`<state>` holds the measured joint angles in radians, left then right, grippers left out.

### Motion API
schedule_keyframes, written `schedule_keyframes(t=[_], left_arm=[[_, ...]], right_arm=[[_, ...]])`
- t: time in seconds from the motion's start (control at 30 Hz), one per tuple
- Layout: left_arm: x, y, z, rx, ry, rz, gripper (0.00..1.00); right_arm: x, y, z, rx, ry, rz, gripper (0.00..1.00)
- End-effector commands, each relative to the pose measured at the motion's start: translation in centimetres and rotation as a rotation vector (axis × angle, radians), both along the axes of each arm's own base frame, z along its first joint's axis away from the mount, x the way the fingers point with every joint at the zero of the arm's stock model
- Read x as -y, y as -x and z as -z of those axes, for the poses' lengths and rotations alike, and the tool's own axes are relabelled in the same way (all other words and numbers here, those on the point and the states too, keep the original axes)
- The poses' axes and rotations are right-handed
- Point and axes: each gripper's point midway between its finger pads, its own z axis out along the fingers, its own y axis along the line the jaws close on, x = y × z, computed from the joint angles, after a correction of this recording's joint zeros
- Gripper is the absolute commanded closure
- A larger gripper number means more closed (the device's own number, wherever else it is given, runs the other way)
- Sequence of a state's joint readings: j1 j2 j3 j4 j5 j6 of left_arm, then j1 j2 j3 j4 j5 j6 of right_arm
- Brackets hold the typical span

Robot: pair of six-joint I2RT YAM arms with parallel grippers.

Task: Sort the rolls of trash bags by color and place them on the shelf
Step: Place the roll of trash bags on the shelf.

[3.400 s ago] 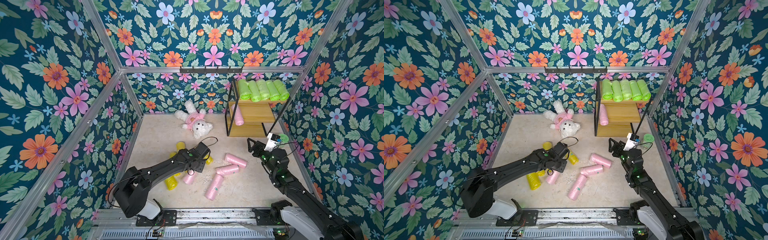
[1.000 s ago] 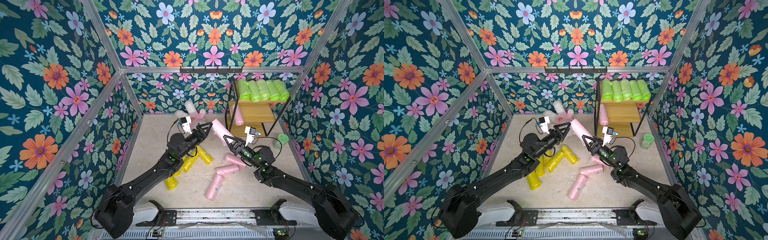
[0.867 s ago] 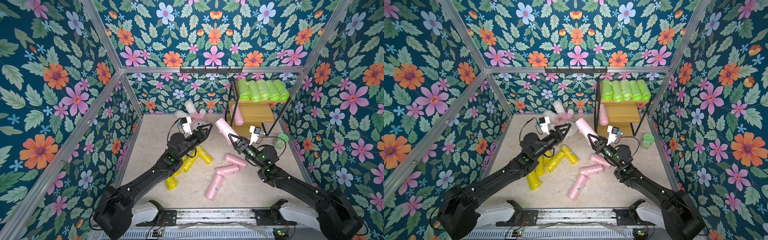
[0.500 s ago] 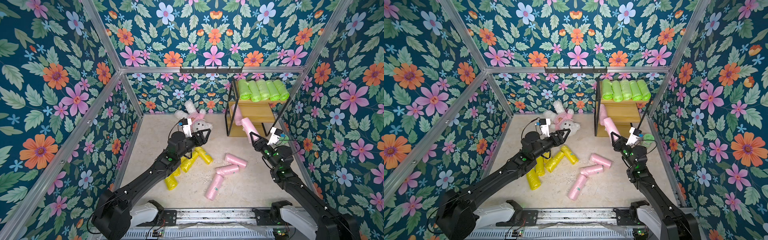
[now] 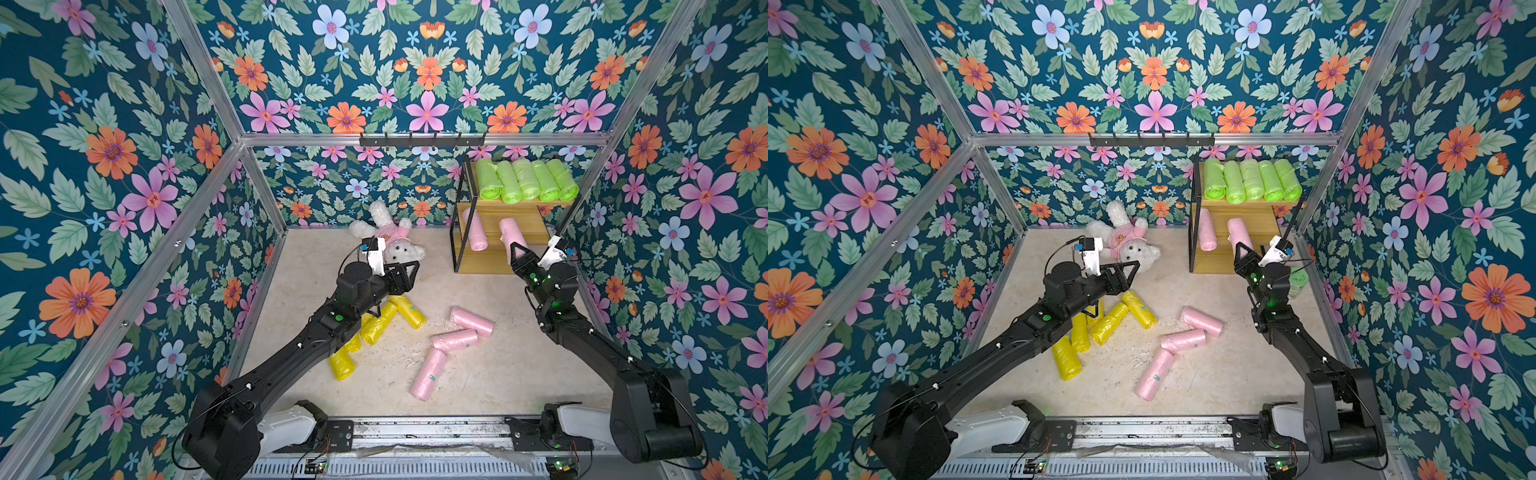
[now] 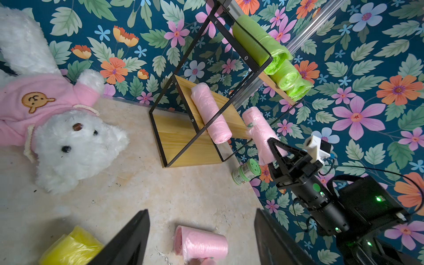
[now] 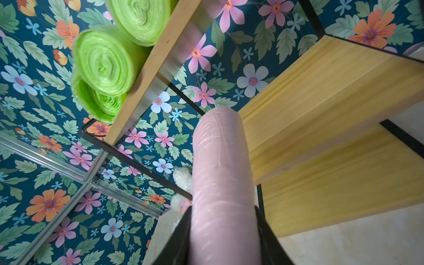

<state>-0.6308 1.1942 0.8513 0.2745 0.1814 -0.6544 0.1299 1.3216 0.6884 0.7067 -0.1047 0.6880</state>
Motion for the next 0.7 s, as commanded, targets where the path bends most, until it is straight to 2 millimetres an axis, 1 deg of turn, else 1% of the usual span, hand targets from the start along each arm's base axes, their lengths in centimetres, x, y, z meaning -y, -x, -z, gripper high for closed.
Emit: schedule_keyframes(t=[0.0, 0.17, 0.33, 0.53, 0.6, 0.63, 0.67], left_arm=[[0.0, 0.0, -0.1, 0.016, -0.003, 0.003, 0.23], [-0.2, 0.0, 0.1, 0.013, 0.002, -0.005, 0.23], [0.0, -0.1, 0.3, 0.008, 0.002, -0.003, 0.23], [-0.1, -0.1, 0.5, 0.002, 0.001, -0.005, 0.23], [-0.1, 0.0, 0.5, 0.003, 0.002, -0.005, 0.23], [-0.1, 0.0, 0.5, 0.003, 0.002, -0.004, 0.23], [-0.1, 0.0, 0.6, 0.002, 0.001, -0.004, 0.23]], right_arm=[[0.2, -1.6, -2.1, 0.072, -0.019, 0.025, 0.62], [0.2, -4.3, -1.1, 0.036, -0.036, 0.045, 0.63], [-0.6, -6.3, -0.2, 0.000, -0.053, 0.060, 0.63], [-1.7, -7.9, 1.5, -0.068, -0.048, 0.078, 0.62], [-2.1, -8.0, 1.4, -0.072, -0.047, 0.080, 0.61], [-2.4, -8.4, 2.4, -0.094, -0.040, 0.083, 0.61], [-2.6, -8.6, 2.8, -0.106, -0.034, 0.085, 0.61]])
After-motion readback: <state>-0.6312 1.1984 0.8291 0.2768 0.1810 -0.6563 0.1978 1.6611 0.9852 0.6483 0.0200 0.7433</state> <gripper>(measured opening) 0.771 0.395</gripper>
